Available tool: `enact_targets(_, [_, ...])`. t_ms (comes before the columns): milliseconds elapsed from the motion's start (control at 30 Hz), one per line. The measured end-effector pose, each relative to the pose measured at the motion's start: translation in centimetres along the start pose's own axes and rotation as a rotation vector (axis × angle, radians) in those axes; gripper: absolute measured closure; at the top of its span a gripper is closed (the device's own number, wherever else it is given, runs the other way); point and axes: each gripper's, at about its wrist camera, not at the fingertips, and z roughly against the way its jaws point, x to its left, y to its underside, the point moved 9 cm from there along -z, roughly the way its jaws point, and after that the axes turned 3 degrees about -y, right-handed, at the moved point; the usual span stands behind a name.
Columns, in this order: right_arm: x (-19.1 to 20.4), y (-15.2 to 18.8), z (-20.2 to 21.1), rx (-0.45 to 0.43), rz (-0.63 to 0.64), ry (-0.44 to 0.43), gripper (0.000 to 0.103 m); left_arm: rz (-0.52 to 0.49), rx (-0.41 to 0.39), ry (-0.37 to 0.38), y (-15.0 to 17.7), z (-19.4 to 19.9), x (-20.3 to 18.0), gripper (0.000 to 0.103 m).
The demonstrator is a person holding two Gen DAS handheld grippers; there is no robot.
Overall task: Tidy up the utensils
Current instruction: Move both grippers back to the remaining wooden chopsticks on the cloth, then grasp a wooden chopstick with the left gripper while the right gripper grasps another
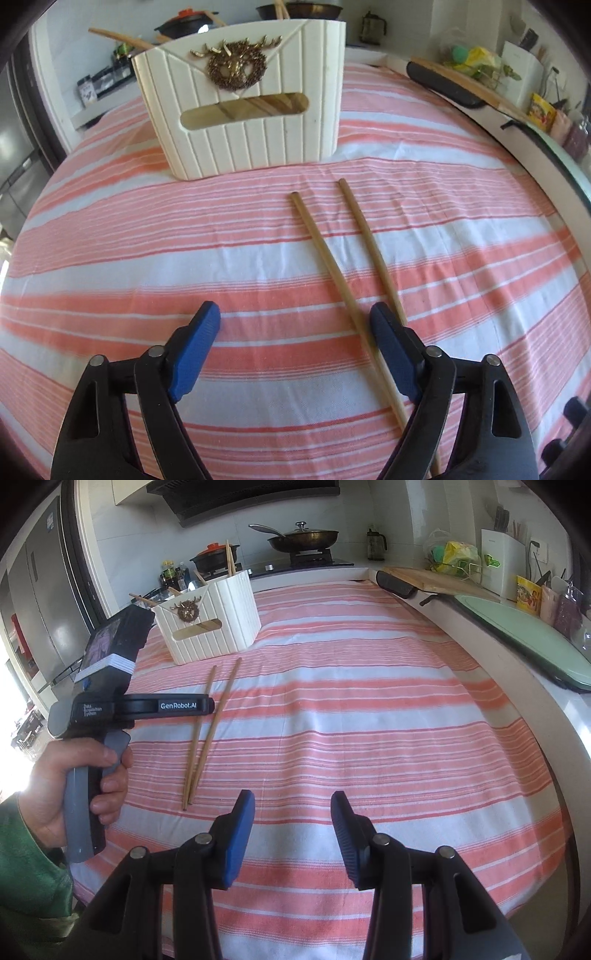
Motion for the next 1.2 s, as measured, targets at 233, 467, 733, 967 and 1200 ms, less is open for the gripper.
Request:
enact_targets(233, [0.9, -1.3, -1.3, 0.014, 0.021, -0.015, 0.059, -0.118, -0.01, 0.069, 1.2, 1.5, -0.3, 0.097])
enact_targets(467, [5.2, -3.7, -5.3, 0.085, 0.057, -0.121, 0.059, -0.106, 0.025, 0.105, 4.0, 3.3, 3.9, 0.098])
enact_targets(733, [9.0, -3.3, -10.0, 0.151, 0.192, -0.038, 0.085, 0.066, 0.049, 0.05, 7.2, 5.1, 9.7, 0.098])
enact_targets(967, [8.2, -0.6, -7.3, 0.208, 0.202, -0.008, 0.096, 0.154, 0.053, 0.089, 8.9, 6.3, 11.4, 0.096])
enact_targets(1200, [6.0, -0.1, -4.6, 0.205, 0.068, -0.01, 0.065, 0.095, 0.03, 0.044, 8.9, 6.9, 11.0, 0.037])
